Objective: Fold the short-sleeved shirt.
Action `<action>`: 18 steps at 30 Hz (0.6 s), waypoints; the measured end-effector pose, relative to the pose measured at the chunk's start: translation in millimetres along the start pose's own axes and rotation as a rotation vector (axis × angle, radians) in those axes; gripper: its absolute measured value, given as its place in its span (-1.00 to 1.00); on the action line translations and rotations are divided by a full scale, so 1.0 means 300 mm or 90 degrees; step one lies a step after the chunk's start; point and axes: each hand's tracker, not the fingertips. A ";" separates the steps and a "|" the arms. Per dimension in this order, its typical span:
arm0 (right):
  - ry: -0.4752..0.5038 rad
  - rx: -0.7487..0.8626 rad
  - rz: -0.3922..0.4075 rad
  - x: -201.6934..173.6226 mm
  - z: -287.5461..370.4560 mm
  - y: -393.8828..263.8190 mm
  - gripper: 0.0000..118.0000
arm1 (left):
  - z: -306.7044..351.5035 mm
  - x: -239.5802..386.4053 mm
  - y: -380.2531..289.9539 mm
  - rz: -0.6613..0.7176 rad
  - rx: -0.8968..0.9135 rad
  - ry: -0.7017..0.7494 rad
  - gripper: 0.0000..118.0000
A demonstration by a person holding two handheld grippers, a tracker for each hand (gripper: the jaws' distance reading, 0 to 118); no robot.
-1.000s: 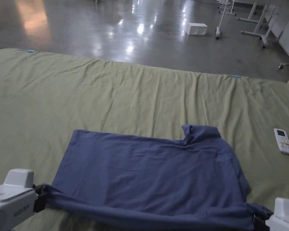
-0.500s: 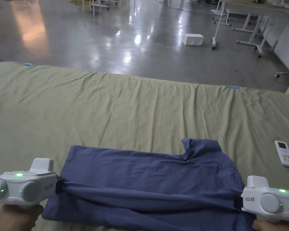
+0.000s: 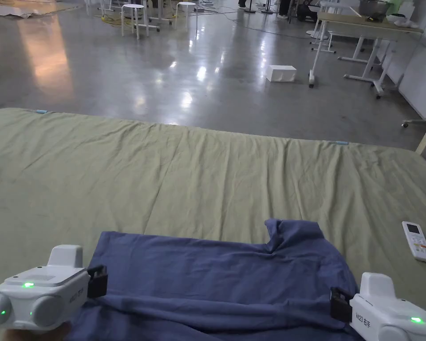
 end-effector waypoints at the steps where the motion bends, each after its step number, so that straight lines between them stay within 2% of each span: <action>1: 0.000 0.027 0.006 -0.017 0.036 0.019 0.00 | 0.035 0.018 0.014 -0.004 0.032 -0.004 -0.12; 4: -0.003 0.140 0.004 -0.072 0.158 0.063 0.00 | 0.139 0.073 0.047 -0.020 0.134 -0.011 -0.13; 8: -0.011 0.279 -0.028 -0.138 0.318 0.098 -0.06 | 0.273 0.117 0.072 -0.010 0.247 -0.019 -0.14; 10: -0.026 0.318 -0.032 -0.174 0.387 0.113 -0.28 | 0.341 0.140 0.081 -0.020 0.286 -0.010 -0.29; 12: -0.030 0.370 -0.014 -0.200 0.449 0.120 -0.61 | 0.386 0.149 0.081 -0.029 0.309 -0.003 -0.67; 13: -0.036 0.393 -0.002 -0.212 0.479 0.126 -0.68 | 0.414 0.155 0.080 -0.035 0.318 -0.002 -0.68; 14: -0.033 0.394 -0.011 -0.222 0.497 0.126 -0.73 | 0.438 0.157 0.077 -0.036 0.331 -0.004 -0.68; 16: -0.027 0.417 -0.028 -0.235 0.542 0.124 -0.96 | 0.478 0.155 0.068 -0.023 0.348 -0.011 -0.88; 18: -0.052 0.441 -0.005 -0.252 0.573 0.126 -1.00 | 0.505 0.158 0.060 -0.031 0.351 -0.002 -0.91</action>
